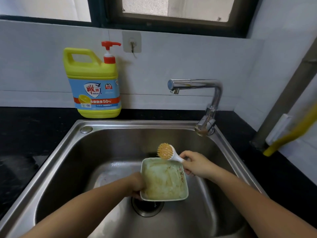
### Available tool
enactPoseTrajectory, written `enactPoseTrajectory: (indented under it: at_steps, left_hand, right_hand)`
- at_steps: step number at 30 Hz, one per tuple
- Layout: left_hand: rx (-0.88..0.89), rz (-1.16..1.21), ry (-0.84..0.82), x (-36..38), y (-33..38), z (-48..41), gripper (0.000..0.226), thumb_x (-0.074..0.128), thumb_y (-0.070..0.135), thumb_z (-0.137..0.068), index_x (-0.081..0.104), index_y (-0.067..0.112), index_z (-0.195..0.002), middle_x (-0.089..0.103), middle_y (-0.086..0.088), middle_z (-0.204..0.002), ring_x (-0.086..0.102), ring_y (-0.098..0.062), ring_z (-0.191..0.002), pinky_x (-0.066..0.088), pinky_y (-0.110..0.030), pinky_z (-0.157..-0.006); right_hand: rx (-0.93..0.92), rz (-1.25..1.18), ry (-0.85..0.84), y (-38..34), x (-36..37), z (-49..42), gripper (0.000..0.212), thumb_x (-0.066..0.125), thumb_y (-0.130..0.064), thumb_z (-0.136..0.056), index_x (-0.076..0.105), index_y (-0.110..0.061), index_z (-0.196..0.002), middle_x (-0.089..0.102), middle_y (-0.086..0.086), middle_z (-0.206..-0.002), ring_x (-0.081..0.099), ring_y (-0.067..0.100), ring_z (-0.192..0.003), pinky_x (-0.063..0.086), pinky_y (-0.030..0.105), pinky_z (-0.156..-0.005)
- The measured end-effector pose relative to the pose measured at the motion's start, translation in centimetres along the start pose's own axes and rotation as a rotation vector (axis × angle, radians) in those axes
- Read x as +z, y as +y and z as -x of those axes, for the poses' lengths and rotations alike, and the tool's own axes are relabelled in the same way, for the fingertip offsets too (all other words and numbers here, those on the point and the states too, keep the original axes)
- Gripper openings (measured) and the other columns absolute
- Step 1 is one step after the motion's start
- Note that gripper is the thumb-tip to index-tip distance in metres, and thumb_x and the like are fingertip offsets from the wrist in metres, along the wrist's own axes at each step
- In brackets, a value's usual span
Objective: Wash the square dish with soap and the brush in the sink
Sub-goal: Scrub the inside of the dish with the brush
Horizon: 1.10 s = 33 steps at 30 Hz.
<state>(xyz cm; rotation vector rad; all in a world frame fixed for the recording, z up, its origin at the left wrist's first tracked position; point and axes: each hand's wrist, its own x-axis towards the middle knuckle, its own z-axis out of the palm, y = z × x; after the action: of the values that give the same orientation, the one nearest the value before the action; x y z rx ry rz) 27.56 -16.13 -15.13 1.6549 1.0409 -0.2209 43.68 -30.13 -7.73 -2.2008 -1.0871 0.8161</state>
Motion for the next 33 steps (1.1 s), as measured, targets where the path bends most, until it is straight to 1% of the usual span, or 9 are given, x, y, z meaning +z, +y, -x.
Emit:
enactPoseTrajectory:
  at_steps: [3, 6, 10, 16, 19, 22, 26, 31, 33]
  left_hand:
    - [0.039, 0.042, 0.002, 0.1, -0.1, 0.4, 0.025, 0.035, -0.001, -0.091, 0.052, 0.011, -0.078, 0.052, -0.005, -0.06, 0.053, -0.006, -0.031, 0.043, -0.018, -0.033]
    - [0.075, 0.07, 0.018, -0.3, 0.1, 0.8, 0.025, 0.033, -0.001, -0.091, 0.051, 0.015, -0.087, 0.057, -0.006, -0.073, 0.06, -0.009, -0.043, 0.05, -0.022, -0.037]
    - [0.052, 0.136, 0.008, -1.3, 0.4, 1.7, 0.024, 0.032, -0.002, -0.092, 0.047, 0.014, -0.103, 0.058, -0.007, -0.09, 0.065, -0.019, -0.066, 0.059, -0.03, -0.051]
    - [0.026, 0.312, 0.026, -3.3, 0.6, 3.6, 0.03, 0.034, -0.01, -0.088, 0.051, 0.008, -0.105, 0.061, -0.014, -0.096, 0.068, -0.028, -0.075, 0.059, -0.043, -0.059]
    - [0.044, 0.414, 0.051, -4.3, 1.2, 5.2, 0.035, 0.038, -0.01, -0.087, 0.049, 0.008, -0.116, 0.061, -0.019, -0.111, 0.067, -0.036, -0.089, 0.059, -0.048, -0.058]
    - [0.089, 0.48, 0.115, -4.7, 2.0, 7.8, 0.028, 0.039, -0.007, -0.09, 0.047, 0.01, -0.111, 0.059, -0.016, -0.108, 0.068, -0.034, -0.082, 0.059, -0.042, -0.05]
    - [0.191, 0.524, 0.217, -5.1, 2.2, 11.1, 0.015, 0.04, 0.003, -0.095, 0.047, 0.008, -0.107, 0.056, -0.014, -0.105, 0.065, -0.031, -0.082, 0.057, -0.035, -0.046]
    - [0.224, 0.749, 0.22, -4.7, 1.4, 13.0, 0.018, 0.045, 0.014, -0.098, 0.048, 0.007, -0.114, 0.059, -0.017, -0.11, 0.067, -0.03, -0.082, 0.056, -0.033, -0.046]
    - [0.241, 0.848, 0.214, -4.5, 1.4, 13.3, 0.022, 0.044, 0.021, -0.099, 0.049, 0.008, -0.116, 0.061, -0.017, -0.111, 0.066, -0.029, -0.083, 0.057, -0.034, -0.046]
  right_hand:
    - [-0.006, 0.002, -0.004, 0.0, 0.0, -0.1, 0.017, 0.048, -0.016, -0.092, 0.06, -0.015, -0.104, 0.06, -0.001, -0.072, 0.055, 0.01, -0.064, 0.046, 0.024, -0.06]
    - [-0.019, -0.015, 0.024, 0.0, -0.1, -0.2, 0.018, 0.048, -0.015, -0.092, 0.061, -0.015, -0.105, 0.059, -0.003, -0.071, 0.056, 0.007, -0.061, 0.046, 0.019, -0.057]
    - [-0.037, -0.022, 0.082, 0.1, -0.3, -0.3, 0.017, 0.048, -0.015, -0.092, 0.06, -0.019, -0.103, 0.062, -0.001, -0.073, 0.059, 0.01, -0.065, 0.05, 0.026, -0.063]
    - [-0.108, 0.027, 0.206, -0.3, -0.9, -0.1, 0.016, 0.05, -0.018, -0.09, 0.061, -0.029, -0.095, 0.062, -0.003, -0.073, 0.056, 0.014, -0.065, 0.045, 0.032, -0.061]
    - [-0.158, 0.13, 0.273, -0.8, -1.2, 0.4, 0.019, 0.052, -0.018, -0.088, 0.061, -0.032, -0.097, 0.061, -0.005, -0.077, 0.057, 0.014, -0.067, 0.047, 0.032, -0.062]
    - [-0.253, 0.319, 0.367, -1.7, -1.4, 1.1, 0.03, 0.052, -0.019, -0.088, 0.059, -0.036, -0.112, 0.057, -0.009, -0.088, 0.055, 0.011, -0.075, 0.048, 0.032, -0.067]
    - [-0.421, 0.54, 0.512, -3.2, -1.9, 2.2, 0.046, 0.047, -0.016, -0.094, 0.049, -0.043, -0.131, 0.051, -0.008, -0.088, 0.049, 0.011, -0.077, 0.039, 0.026, -0.065]
    - [-0.537, 0.664, 0.497, -5.0, -2.4, 3.5, 0.056, 0.048, -0.009, -0.094, 0.042, -0.053, -0.128, 0.055, -0.004, -0.091, 0.051, 0.015, -0.083, 0.043, 0.029, -0.074]
    - [-0.565, 0.728, 0.502, -5.7, -2.3, 3.8, 0.057, 0.054, -0.008, -0.092, 0.046, -0.053, -0.126, 0.053, -0.004, -0.086, 0.048, 0.014, -0.078, 0.039, 0.028, -0.067]
